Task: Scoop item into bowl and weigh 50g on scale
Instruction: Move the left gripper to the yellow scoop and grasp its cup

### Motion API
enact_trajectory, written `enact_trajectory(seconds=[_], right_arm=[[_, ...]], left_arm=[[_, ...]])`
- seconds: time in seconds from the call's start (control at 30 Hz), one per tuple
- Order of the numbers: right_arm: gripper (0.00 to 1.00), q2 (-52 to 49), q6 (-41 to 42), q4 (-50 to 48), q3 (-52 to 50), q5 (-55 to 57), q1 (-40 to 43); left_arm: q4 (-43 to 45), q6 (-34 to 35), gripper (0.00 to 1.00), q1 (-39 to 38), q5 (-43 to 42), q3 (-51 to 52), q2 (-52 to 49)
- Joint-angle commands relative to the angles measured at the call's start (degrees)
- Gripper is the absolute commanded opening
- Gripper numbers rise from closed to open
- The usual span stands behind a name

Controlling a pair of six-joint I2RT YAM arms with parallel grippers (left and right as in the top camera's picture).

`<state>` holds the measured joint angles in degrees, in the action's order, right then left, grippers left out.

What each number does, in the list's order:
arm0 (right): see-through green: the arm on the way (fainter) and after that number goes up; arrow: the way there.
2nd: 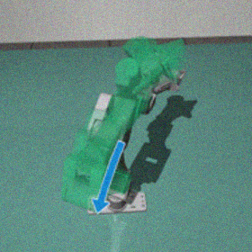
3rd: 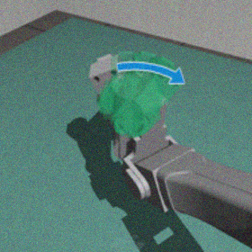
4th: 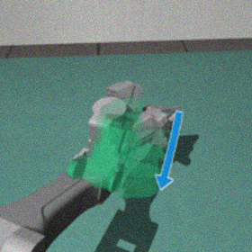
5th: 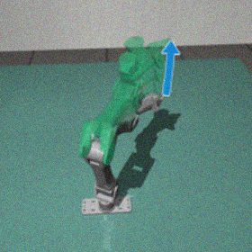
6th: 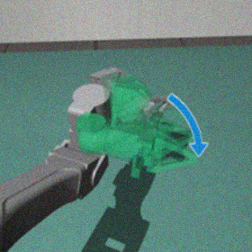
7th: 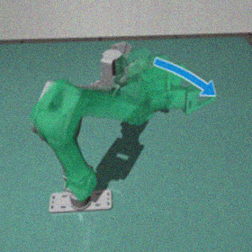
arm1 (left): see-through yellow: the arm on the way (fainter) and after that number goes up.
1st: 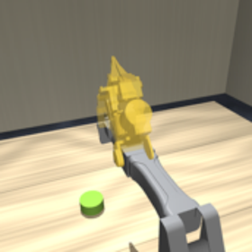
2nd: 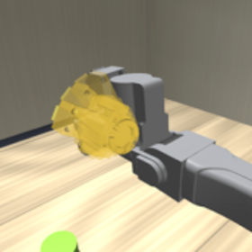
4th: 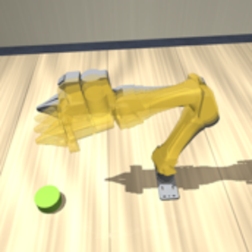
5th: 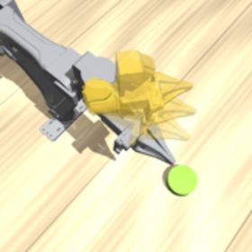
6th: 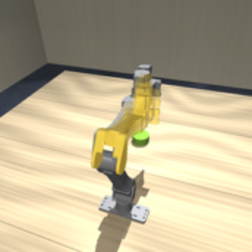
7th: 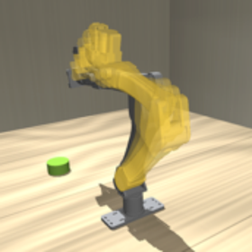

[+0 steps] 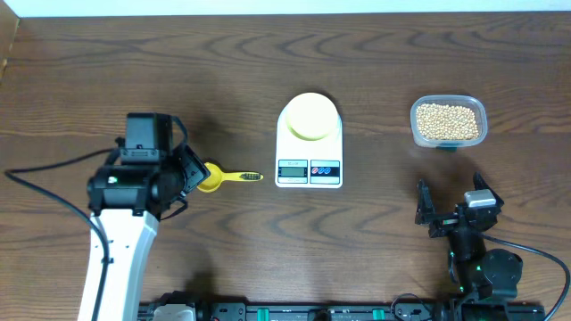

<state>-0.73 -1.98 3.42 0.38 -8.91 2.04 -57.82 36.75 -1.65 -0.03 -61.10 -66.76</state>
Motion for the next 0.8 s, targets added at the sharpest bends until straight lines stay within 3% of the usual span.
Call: enact_trajectory(seconds=[0.0,0.23,0.47,0.63,0.77], right_arm=[[0.99,0.2,-0.68,0.26,-0.07,0.63,-0.04],[0.99,0.2,-0.68,0.26,-0.07,0.63,-0.04],[0.99,0.2,-0.68,0.26,-0.07,0.63,-0.04],[0.99,0.2,-0.68,0.26,-0.07,0.63,-0.04],[0.99,0.2,-0.68,0.26,-0.07,0.63,-0.04]], left_arm=[[4.5,10.14,0.71,0.17,3.52,6.67,-1.4],[17.42,18.64,0.65,0.17,3.5,16.55,-6.34],[26.67,23.71,0.59,0.17,-0.66,17.51,-16.35],[28.85,32.33,0.55,0.17,-0.59,17.51,-24.0],[31.06,35.8,0.4,0.17,-0.61,17.51,-28.33]])
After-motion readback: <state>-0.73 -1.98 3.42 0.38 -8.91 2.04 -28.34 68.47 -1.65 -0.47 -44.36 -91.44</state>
